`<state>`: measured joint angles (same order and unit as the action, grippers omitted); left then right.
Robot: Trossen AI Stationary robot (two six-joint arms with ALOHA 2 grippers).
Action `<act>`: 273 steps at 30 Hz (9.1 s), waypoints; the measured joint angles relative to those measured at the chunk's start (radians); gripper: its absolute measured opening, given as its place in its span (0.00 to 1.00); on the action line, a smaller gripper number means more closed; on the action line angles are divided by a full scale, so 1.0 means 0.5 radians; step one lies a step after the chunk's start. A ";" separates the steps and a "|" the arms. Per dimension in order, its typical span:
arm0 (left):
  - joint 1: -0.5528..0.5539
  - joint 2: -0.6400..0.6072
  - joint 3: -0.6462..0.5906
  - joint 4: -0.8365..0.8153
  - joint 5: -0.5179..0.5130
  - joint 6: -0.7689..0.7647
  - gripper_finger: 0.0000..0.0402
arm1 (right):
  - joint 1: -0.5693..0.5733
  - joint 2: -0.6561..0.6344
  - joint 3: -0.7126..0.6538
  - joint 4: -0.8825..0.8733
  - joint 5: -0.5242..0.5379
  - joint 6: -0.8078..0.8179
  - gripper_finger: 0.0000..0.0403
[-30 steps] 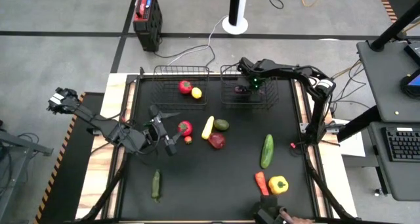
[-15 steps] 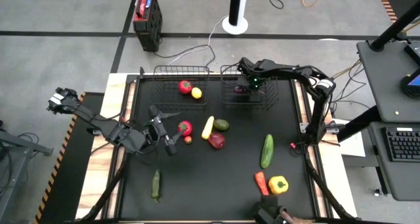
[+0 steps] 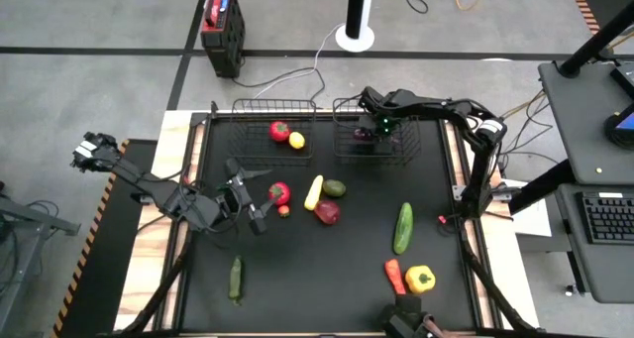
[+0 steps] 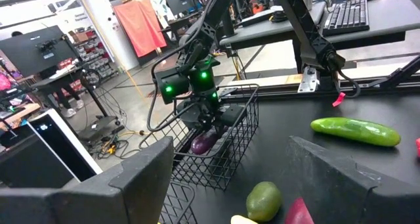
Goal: Sort produce into baskets
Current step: Put the eggplant into the right wire basket, then put the apple into the left wire basket
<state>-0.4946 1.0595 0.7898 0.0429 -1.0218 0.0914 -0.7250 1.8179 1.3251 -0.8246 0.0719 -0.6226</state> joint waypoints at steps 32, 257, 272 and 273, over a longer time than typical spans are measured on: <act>-0.001 0.001 -0.001 -0.015 0.000 0.000 0.69 | 0.003 -0.036 0.155 -0.131 0.123 0.018 0.44; 2.569 1.313 0.837 -1.727 1.972 1.179 0.73 | 1.462 -1.328 -0.500 0.926 0.334 1.392 0.40; 2.567 1.313 0.739 -1.653 1.866 1.262 0.73 | 1.462 -1.328 -0.499 0.926 0.333 1.384 0.40; 2.567 1.313 0.720 -1.640 1.854 1.266 0.73 | 1.462 -1.328 -0.500 0.926 0.333 1.385 0.40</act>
<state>0.7891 1.7161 1.1500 -0.7772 -0.0949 0.7243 0.0061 1.1542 1.0752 -0.3614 0.2386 0.0698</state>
